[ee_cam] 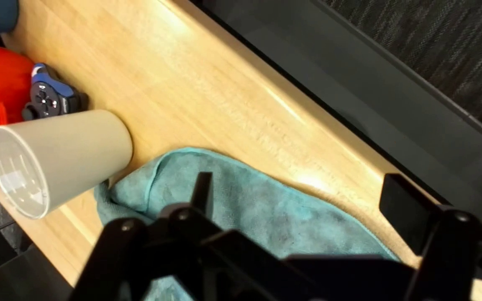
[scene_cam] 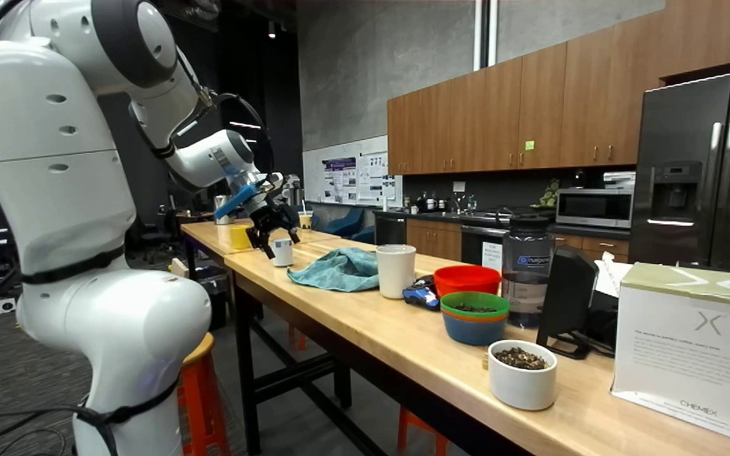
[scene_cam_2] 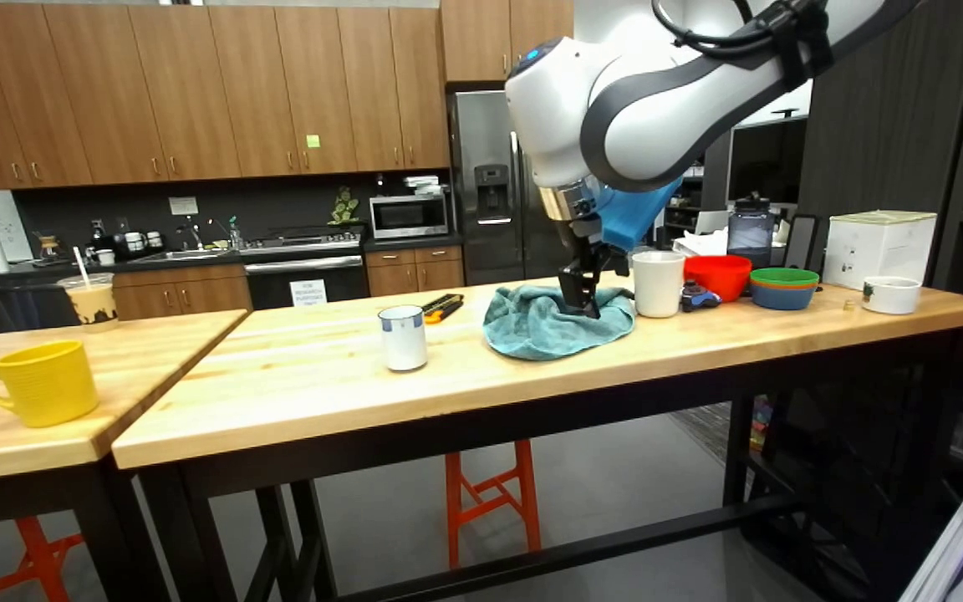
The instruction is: Put the cloth on the plate
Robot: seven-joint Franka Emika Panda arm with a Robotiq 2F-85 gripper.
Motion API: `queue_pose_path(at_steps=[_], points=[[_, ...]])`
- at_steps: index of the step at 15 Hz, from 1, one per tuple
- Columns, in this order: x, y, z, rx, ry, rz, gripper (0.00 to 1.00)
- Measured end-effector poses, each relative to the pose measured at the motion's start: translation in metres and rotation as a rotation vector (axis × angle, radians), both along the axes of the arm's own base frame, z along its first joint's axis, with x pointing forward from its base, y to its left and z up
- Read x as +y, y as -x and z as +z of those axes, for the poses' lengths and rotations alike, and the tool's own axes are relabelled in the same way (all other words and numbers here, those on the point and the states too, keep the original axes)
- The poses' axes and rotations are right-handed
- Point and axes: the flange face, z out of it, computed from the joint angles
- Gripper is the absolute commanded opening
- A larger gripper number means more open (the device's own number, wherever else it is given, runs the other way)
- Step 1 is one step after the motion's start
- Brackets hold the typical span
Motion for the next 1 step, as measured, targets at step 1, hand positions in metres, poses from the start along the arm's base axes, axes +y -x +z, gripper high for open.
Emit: queue_pose_path(at_steps=[1], points=[[0.0018, 0.0025, -0.0038, 0.0, 0.003, -0.005, 1.0]])
